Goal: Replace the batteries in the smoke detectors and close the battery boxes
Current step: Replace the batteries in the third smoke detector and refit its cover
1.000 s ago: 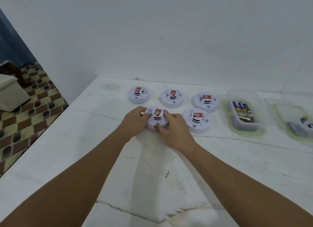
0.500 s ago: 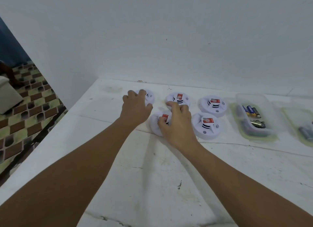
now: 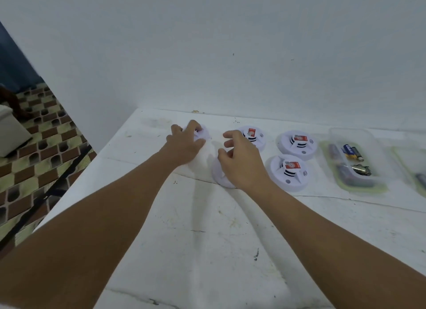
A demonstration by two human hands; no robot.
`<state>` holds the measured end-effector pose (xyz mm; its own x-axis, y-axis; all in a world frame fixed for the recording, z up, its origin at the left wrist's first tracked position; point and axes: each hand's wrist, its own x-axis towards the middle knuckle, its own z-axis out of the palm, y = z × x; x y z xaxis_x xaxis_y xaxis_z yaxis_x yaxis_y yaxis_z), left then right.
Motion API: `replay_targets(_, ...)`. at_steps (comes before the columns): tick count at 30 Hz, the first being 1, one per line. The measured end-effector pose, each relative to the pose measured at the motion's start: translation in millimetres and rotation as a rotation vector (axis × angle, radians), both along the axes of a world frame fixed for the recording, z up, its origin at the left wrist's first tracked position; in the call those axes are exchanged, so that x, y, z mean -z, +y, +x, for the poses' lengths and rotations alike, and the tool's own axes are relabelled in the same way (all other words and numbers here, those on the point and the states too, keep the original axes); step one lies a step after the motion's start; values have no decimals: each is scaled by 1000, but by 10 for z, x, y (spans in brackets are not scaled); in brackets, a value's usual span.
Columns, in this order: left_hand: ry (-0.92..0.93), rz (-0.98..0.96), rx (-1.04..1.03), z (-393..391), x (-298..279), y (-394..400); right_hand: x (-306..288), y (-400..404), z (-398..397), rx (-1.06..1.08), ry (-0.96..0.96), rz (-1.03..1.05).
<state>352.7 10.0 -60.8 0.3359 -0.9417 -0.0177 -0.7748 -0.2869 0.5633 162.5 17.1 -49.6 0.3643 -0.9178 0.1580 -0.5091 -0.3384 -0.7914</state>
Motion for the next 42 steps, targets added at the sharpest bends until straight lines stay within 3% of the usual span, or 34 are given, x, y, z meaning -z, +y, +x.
replay_targets(6, 1047, -232, -68, -134, -423, 667, -101, 93, 96, -60, -114, 13)
replay_targets(8, 1268, -278, -53, -229, -478, 881, -132, 159, 94, -99, -154, -2)
replay_targets(10, 1367, -296, -26, -323, -495, 1026, -148, 231, 59, -124, -201, -16)
replay_targets(20, 1491, -178, 109, -909, -509, 1338, -90, 547, -595, -194, -337, -165)
replay_targets(24, 1519, -126, 137, -1265, -489, 1386, -33, 661, -931, -229, -303, -298)
replay_targets(34, 1450, -85, 12, -1986, -448, 1470, 12, 797, -1613, -162, -196, -331)
replay_targets(37, 1432, -63, -39, -2163, -445, 1504, -24, 784, -1785, -233, -216, -251)
replay_targets(42, 1482, -6, -48, -2354, -405, 1543, -83, 761, -2033, -351, -141, -350)
